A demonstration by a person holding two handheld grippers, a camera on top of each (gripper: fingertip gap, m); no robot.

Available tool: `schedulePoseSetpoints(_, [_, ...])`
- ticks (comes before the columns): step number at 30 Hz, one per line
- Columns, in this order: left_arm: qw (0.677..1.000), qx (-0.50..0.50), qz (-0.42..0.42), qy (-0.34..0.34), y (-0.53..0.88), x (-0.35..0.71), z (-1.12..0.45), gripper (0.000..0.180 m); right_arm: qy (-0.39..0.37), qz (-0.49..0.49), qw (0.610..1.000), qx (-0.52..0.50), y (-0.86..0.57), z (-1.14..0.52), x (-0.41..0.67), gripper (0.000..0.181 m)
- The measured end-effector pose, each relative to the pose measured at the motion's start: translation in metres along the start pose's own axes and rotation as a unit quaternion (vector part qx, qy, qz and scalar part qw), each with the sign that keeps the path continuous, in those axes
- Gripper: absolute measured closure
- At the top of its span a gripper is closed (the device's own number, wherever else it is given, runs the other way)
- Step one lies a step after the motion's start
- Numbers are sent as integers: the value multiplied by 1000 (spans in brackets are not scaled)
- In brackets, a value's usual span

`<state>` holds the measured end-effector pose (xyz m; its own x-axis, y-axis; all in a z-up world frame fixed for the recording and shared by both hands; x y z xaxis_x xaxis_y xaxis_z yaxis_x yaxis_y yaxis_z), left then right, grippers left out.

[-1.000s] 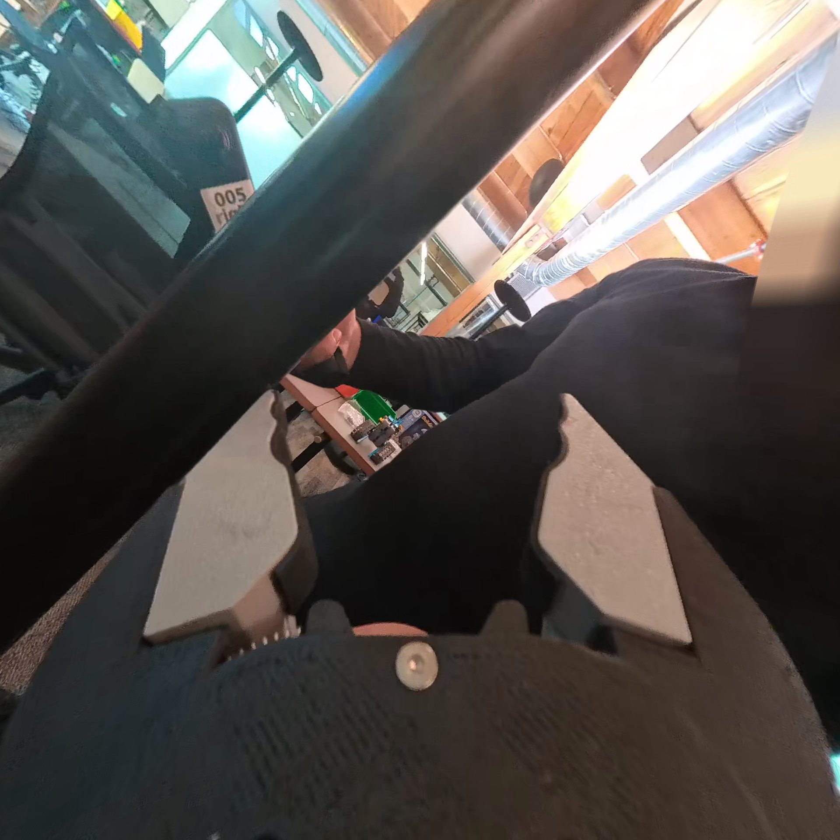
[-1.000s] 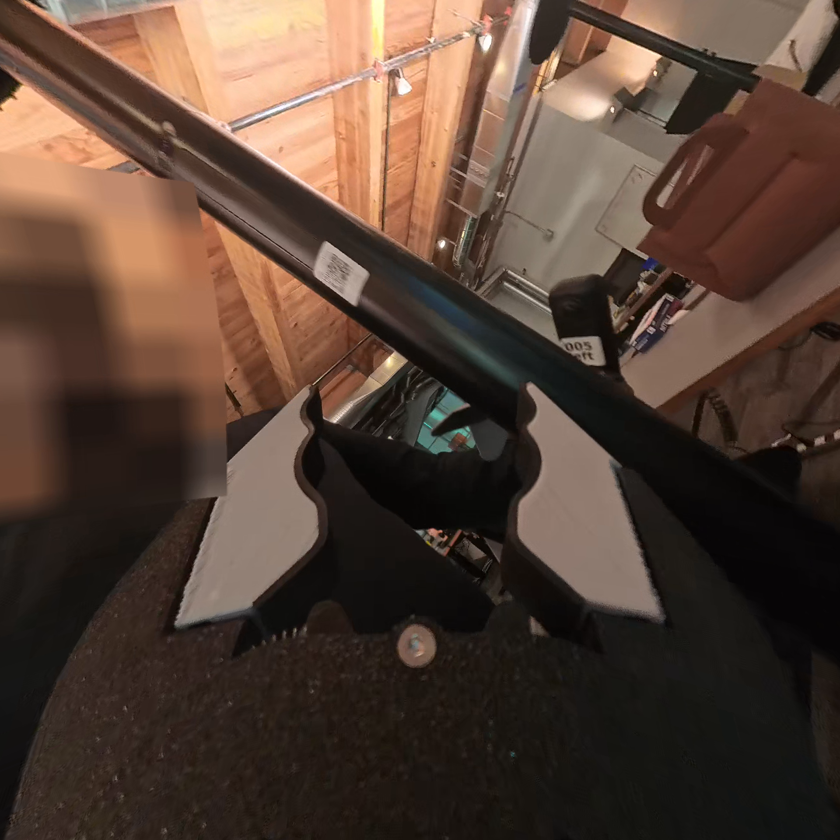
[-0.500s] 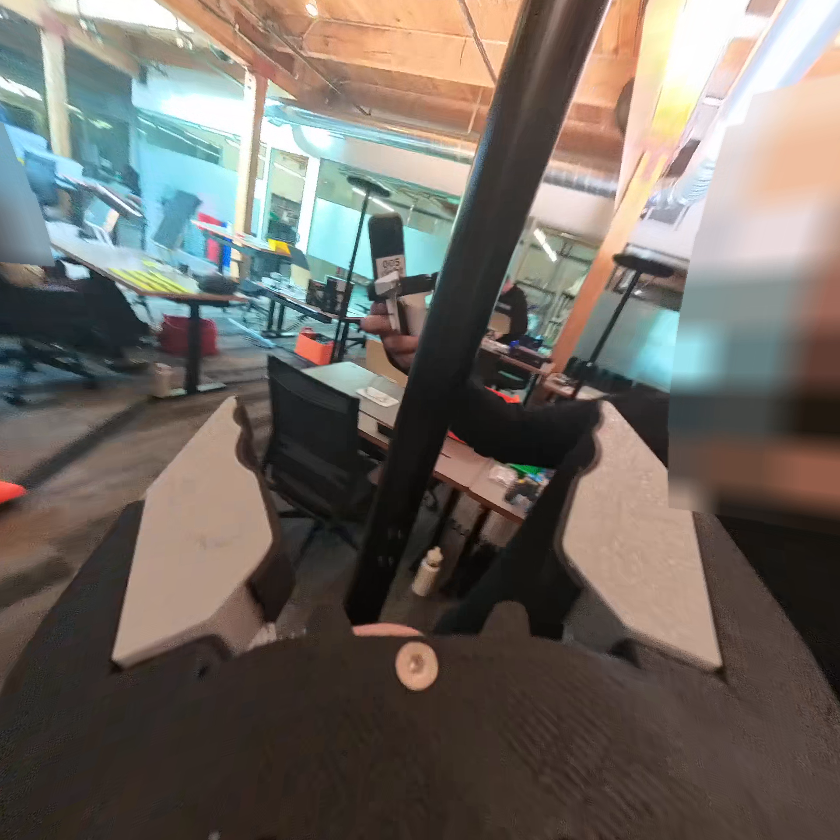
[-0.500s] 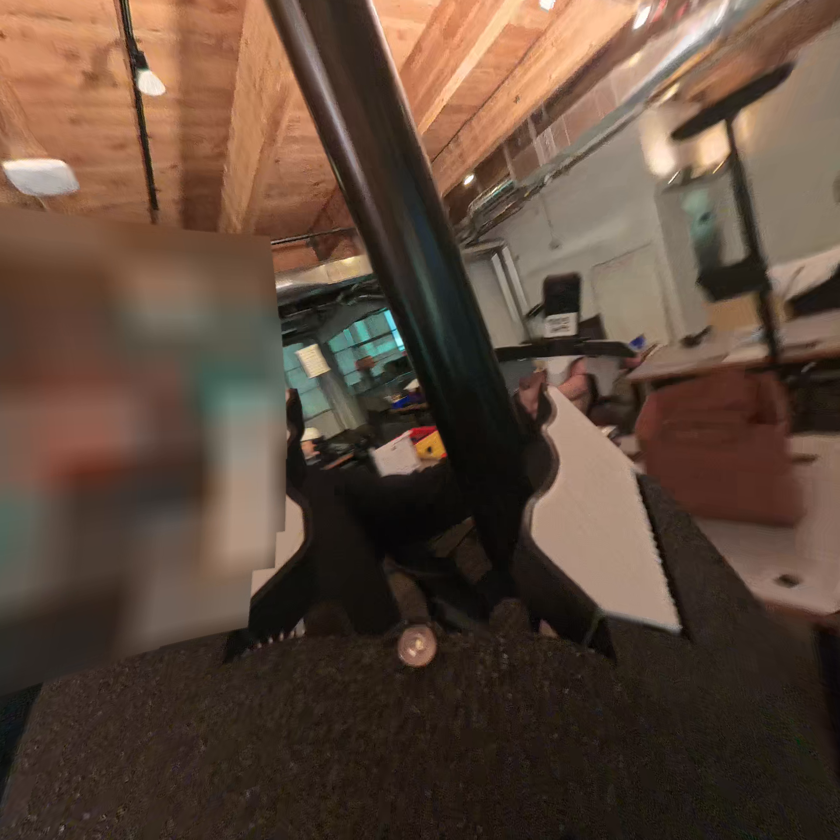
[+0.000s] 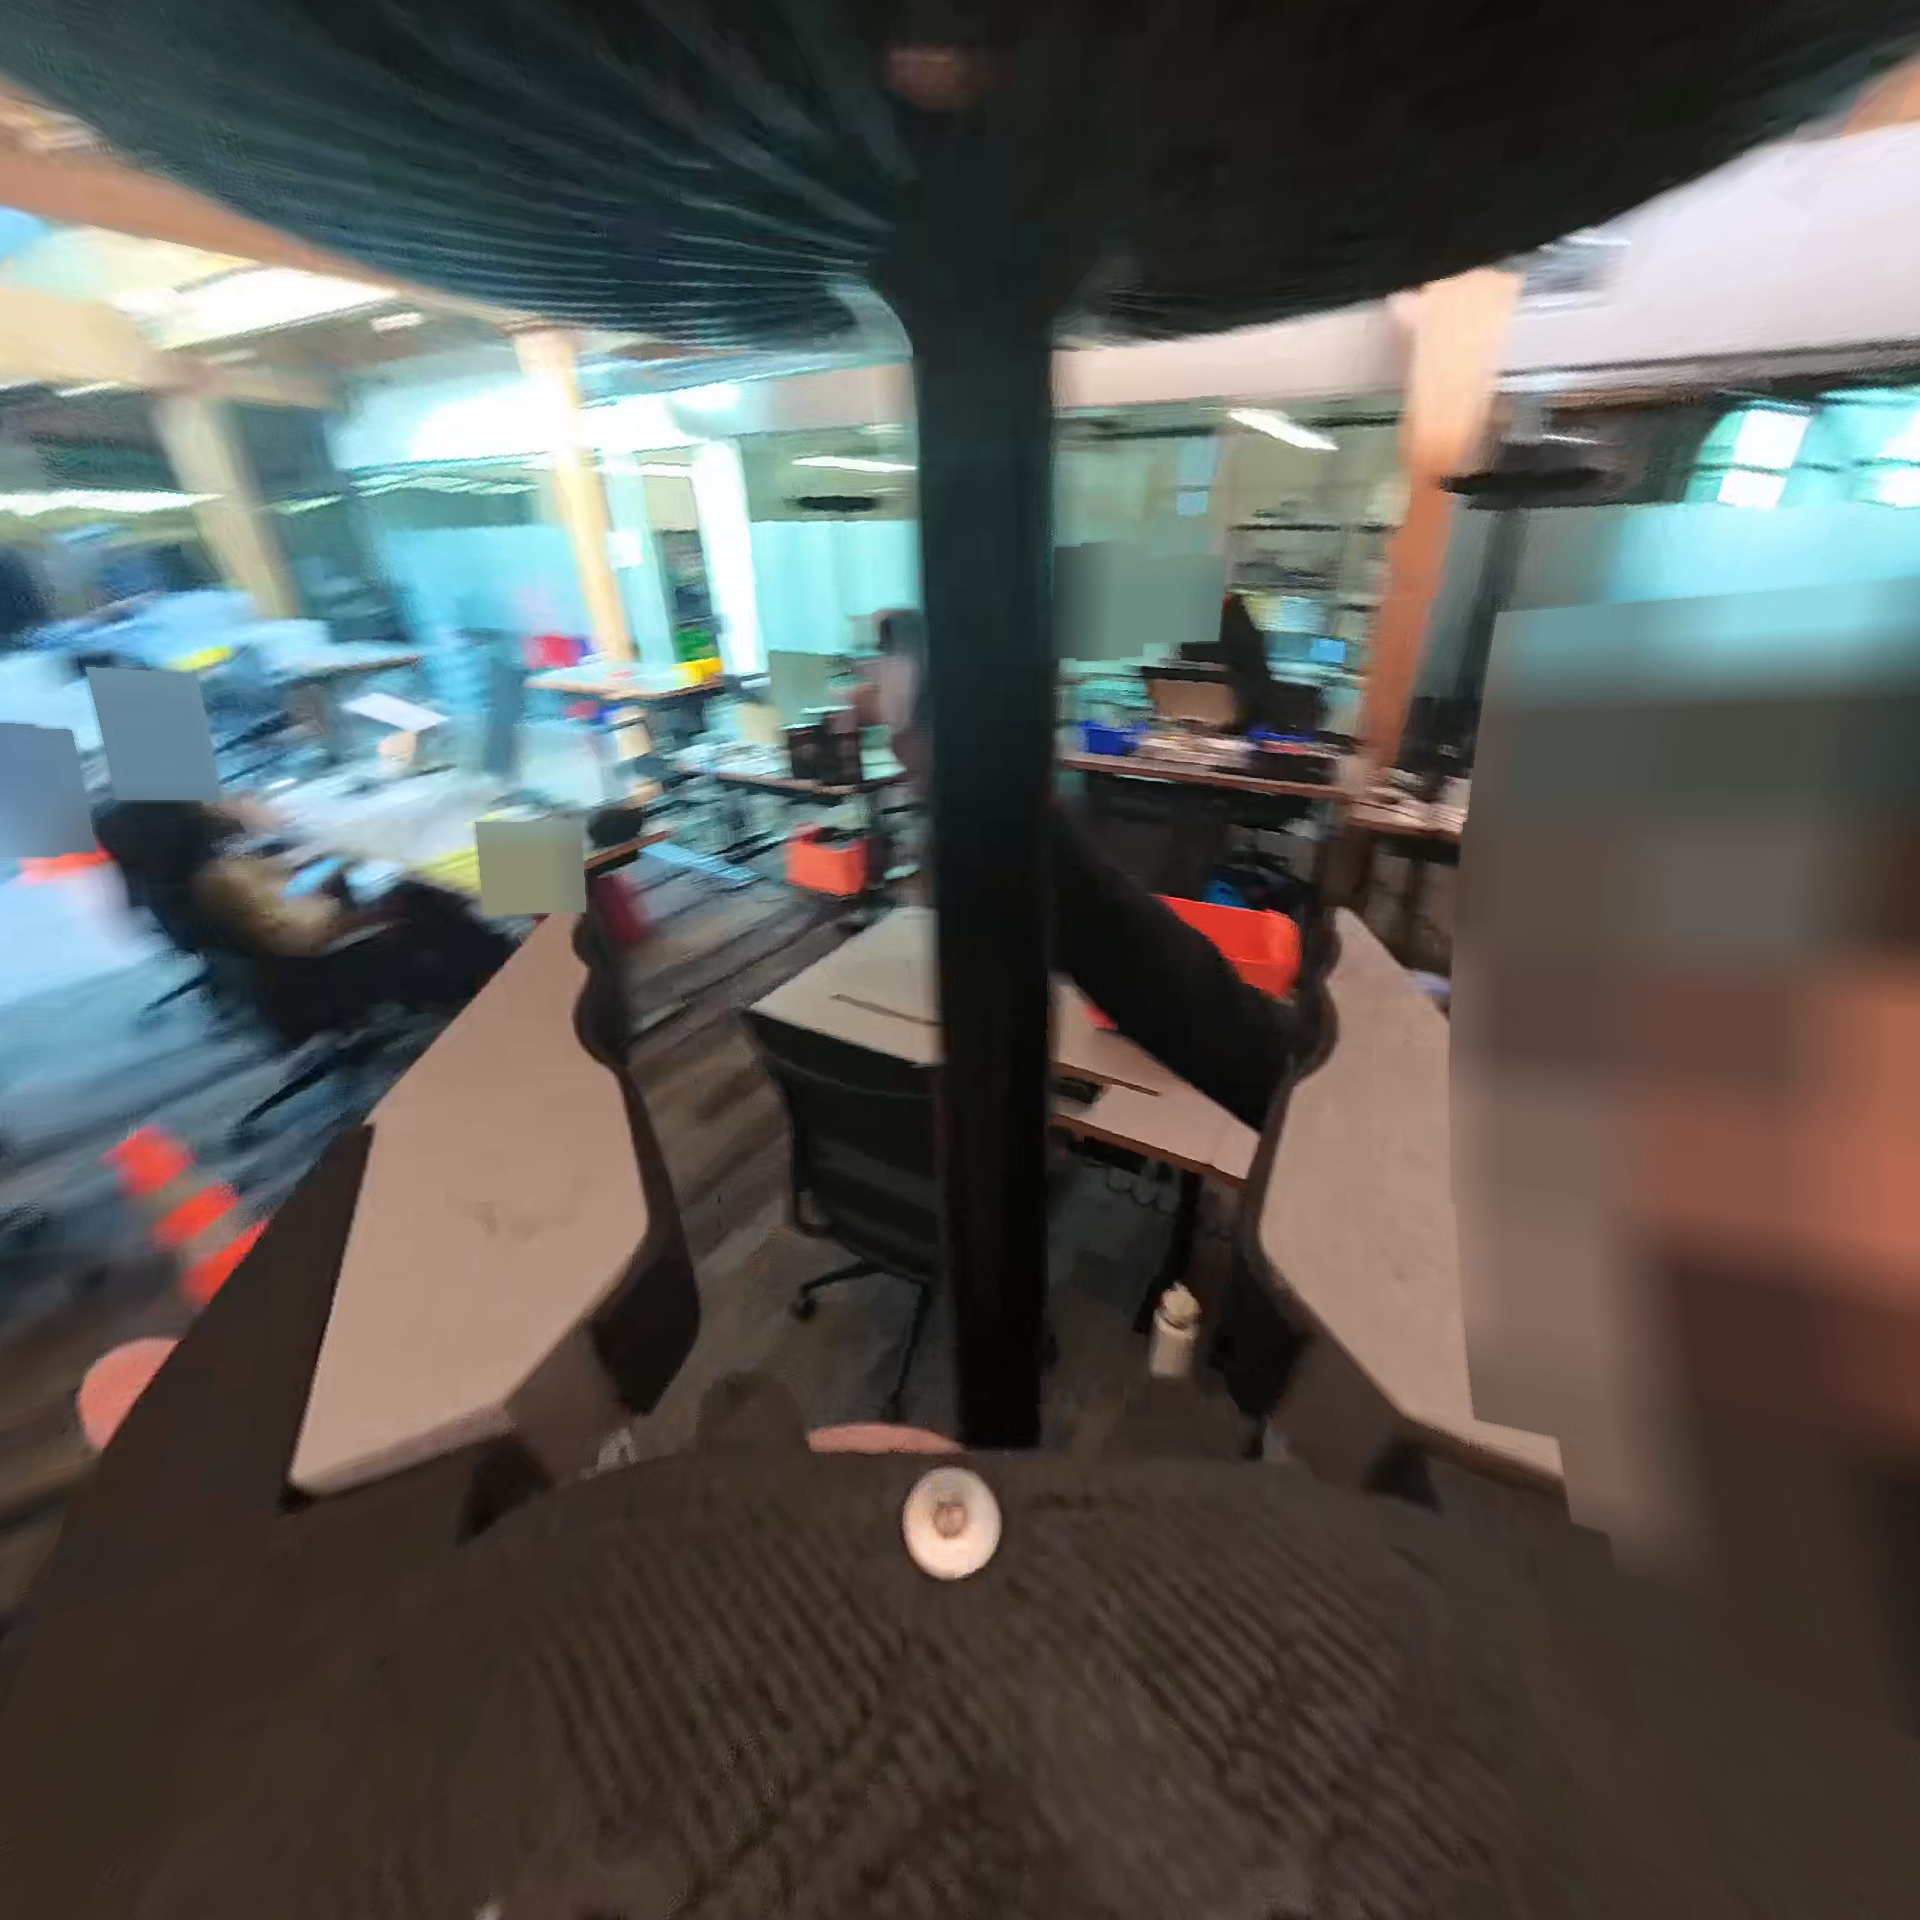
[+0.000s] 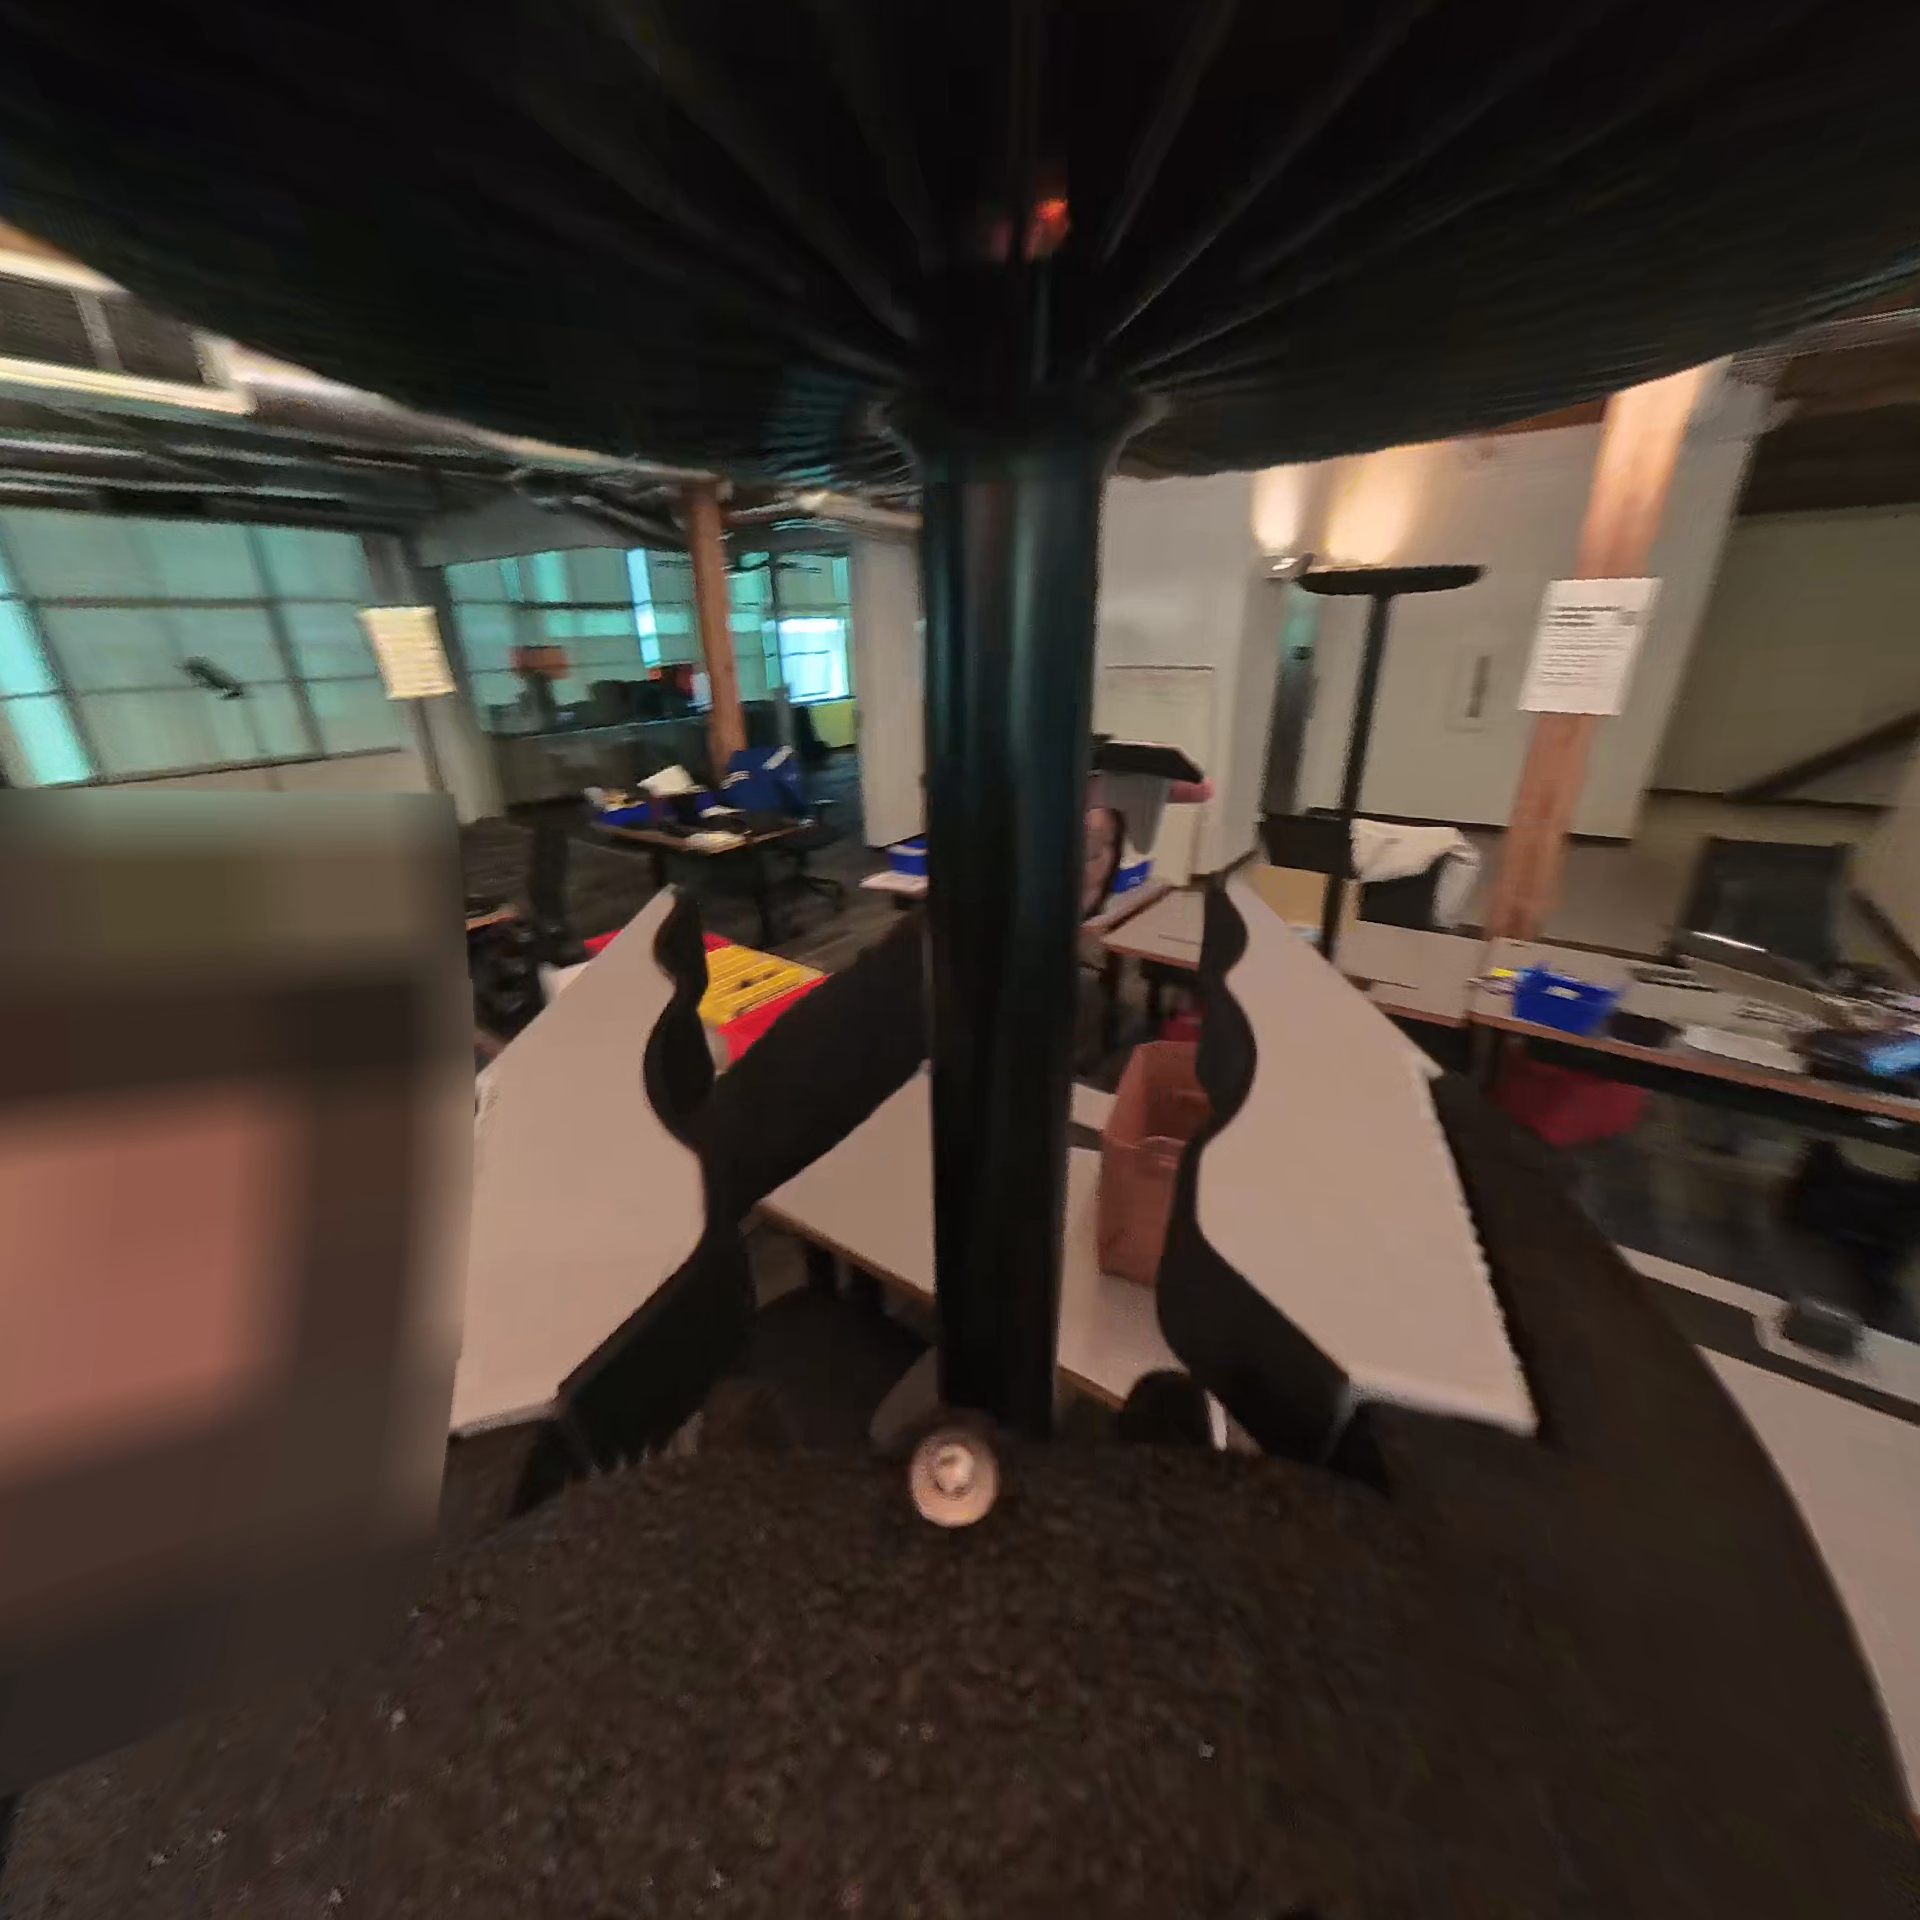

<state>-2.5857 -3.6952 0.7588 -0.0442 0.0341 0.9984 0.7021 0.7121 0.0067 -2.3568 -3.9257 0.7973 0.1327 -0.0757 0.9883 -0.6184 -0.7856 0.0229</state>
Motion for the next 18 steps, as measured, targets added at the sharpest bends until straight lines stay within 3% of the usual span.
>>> schedulePoseSetpoints(2, [987,159,28,1,33,7,8,50,-16,17,993,-113,-10,16,9,90])
schedulePoseSetpoints(3, [968,249,36,-8,47,10,19,45,-25,50,980,-190,-10,27,12,84])
schedulePoseSetpoints(5, [949,314,-5,-35,47,19,32,35,-25,125,936,-328,6,42,18,83])
schedulePoseSetpoints(6, [942,329,-33,-54,46,22,37,38,-18,163,912,-377,22,44,20,84])
schedulePoseSetpoints(7, [939,332,-55,-75,47,24,38,63,-7,197,886,-419,38,42,21,87])
schedulePoseSetpoints(8, [956,276,-69,-71,44,21,28,90,9,229,864,-448,58,36,22,90])
schedulePoseSetpoints(9, [983,170,-54,-45,37,12,13,100,25,259,847,-463,76,25,21,93])
schedulePoseSetpoints(11, [999,10,9,-32,41,1,-11,106,58,310,821,-476,109,-2,16,102])
schedulePoseSetpoints(13, [995,-47,59,-67,65,-1,-34,87,119,341,792,-493,124,-25,5,114])
schedulePoseSetpoints(18, [967,-211,111,-90,102,-12,-109,78,188,369,739,-531,151,-41,-5,131])
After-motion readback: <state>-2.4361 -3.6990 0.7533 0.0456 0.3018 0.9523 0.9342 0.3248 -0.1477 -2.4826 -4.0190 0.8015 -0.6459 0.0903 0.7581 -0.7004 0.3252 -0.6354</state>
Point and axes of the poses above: each gripper's, where its closed fingertips meet, z back along the fingers, x out of its top, y = z × x across the jaws, the point moved 5 cm from there along z, back along the fingers, and after that the axes turned 2 degrees about y, right-handed, at the moved point
